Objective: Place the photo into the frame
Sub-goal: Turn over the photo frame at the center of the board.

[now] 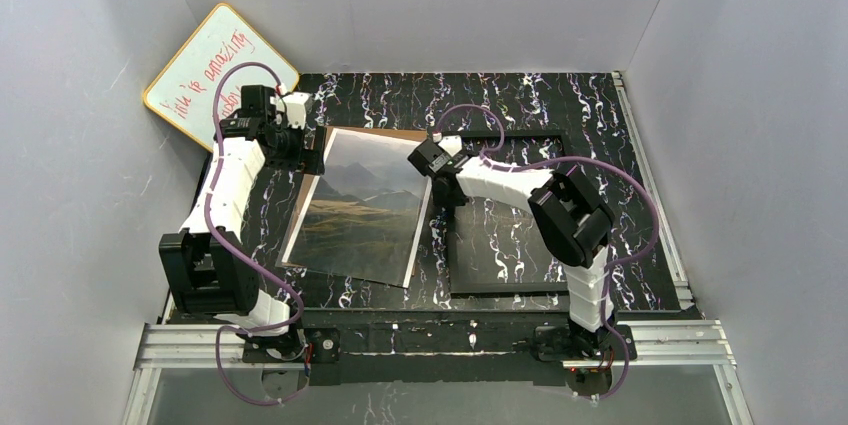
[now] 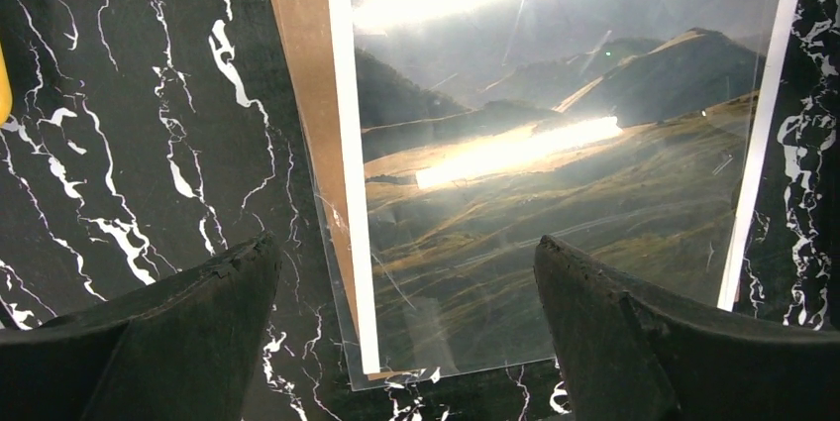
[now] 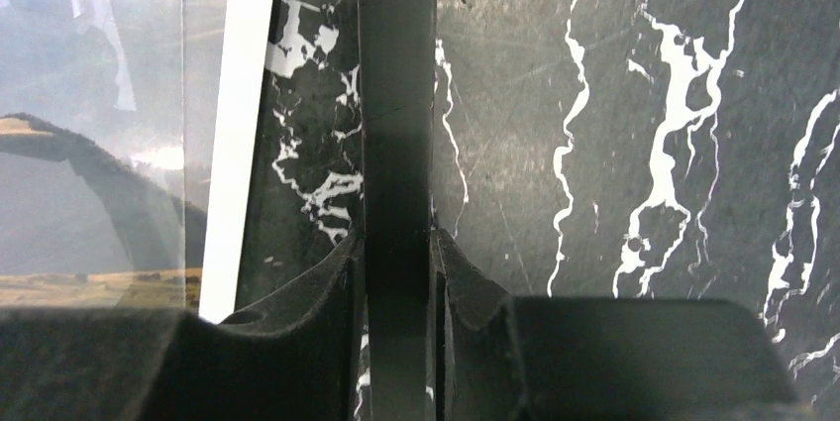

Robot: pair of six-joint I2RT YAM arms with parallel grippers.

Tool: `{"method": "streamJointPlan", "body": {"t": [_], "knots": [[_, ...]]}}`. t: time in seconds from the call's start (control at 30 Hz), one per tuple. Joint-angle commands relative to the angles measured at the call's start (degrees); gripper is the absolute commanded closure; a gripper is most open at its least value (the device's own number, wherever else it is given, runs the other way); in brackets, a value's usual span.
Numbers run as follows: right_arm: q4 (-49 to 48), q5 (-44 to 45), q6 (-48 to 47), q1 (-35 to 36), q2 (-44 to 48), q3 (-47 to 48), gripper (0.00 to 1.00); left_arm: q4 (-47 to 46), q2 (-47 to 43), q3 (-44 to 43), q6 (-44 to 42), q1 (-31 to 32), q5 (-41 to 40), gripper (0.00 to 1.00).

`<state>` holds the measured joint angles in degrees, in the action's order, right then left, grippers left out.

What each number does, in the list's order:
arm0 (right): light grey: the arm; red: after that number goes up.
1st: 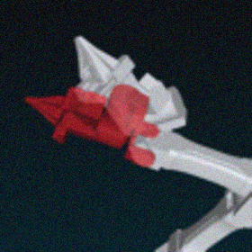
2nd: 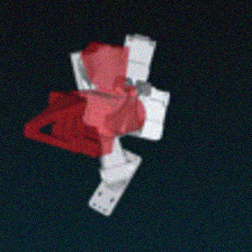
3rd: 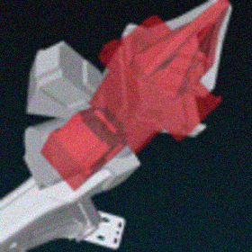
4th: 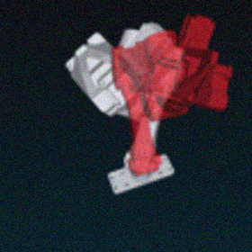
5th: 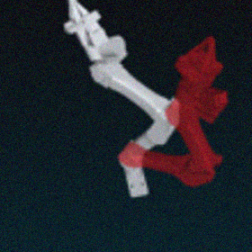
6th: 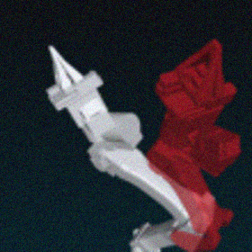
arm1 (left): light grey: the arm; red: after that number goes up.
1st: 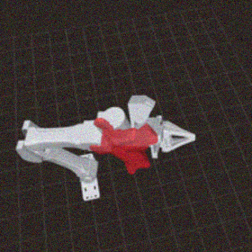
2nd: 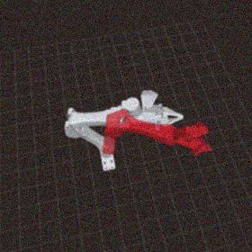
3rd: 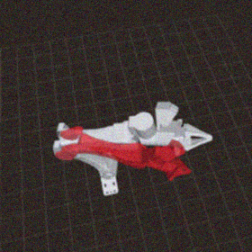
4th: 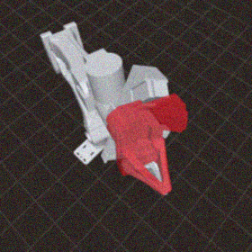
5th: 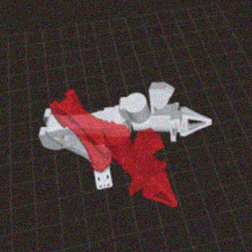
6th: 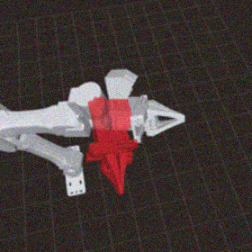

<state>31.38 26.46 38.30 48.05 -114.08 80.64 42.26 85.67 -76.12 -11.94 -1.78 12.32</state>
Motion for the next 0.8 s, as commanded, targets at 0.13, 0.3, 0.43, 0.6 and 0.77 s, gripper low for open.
{"method": "streamJointPlan", "body": {"t": [0.13, 0.3, 0.43, 0.6, 0.77], "knots": [[9.1, -5.9, 2.6, 0.4, 5.9, 15.4, 0.99, 4.5, -0.5, -2.0, 0.2, 0.8, 1.9, 0.02], [11.1, -17.0, 1.5, 0.4, 5.8, 25.1, 0.99, 5.5, -0.5, -2.9, 0.4, 1.0, 2.8, 0.02], [12.7, -24.2, 2.8, 0.4, 6.2, 35.5, 0.99, 6.2, -0.4, -4.2, 0.9, 1.9, 3.5, 0.02], [11.4, -30.0, 7.6, 0.2, 9.1, 42.3, 0.99, 6.5, 0.1, -5.2, 2.5, 3.8, 5.0, 0.02], [1.6, -38.1, 14.9, -1.8, 15.1, 37.0, 0.99, 6.1, -0.5, -4.8, 4.3, 6.6, 8.4, 0.02]]}}
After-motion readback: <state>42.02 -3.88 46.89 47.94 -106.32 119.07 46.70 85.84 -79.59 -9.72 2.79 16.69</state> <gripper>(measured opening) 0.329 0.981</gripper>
